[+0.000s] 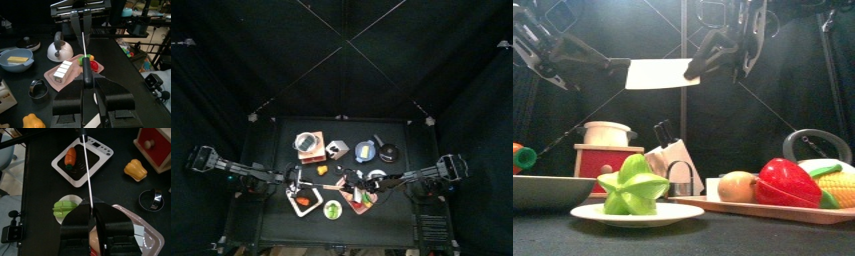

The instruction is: Cut starfruit

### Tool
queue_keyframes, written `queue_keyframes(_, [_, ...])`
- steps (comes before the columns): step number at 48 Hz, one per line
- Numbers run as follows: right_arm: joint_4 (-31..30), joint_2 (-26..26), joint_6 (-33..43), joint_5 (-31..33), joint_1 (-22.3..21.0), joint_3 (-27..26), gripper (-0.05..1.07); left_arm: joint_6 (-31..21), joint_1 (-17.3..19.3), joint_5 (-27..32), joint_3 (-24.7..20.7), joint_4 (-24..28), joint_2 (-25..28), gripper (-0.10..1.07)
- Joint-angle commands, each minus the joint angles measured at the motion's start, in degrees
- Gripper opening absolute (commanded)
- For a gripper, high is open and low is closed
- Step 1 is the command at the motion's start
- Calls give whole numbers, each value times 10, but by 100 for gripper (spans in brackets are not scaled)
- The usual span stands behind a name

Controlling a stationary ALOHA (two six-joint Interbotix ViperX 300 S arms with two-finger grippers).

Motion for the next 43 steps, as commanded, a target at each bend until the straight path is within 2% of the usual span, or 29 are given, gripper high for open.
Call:
queue_keyframes(1, [0,-7,1,-3,-2,-6,30,2,-3,2,-8,2,-1,47])
queue_keyframes(11, [-1,2,-3,9,7,3,30,1,-10,25,-6,10,-1,47])
queue_keyframes(19, [-18,23,-1,14,40,-4,30,5,-24,36,-6,10,1,46])
queue_keyframes(27, [-21,40,4,58,70,-22,30,26,-54,46,-23,1,18,41])
queue_keyframes(37, [-11,75,5,126,111,-57,30,67,-104,79,-59,-76,64,38])
queue_keyframes(43, [-4,93,5,131,127,-67,30,112,-136,79,-76,-127,101,38])
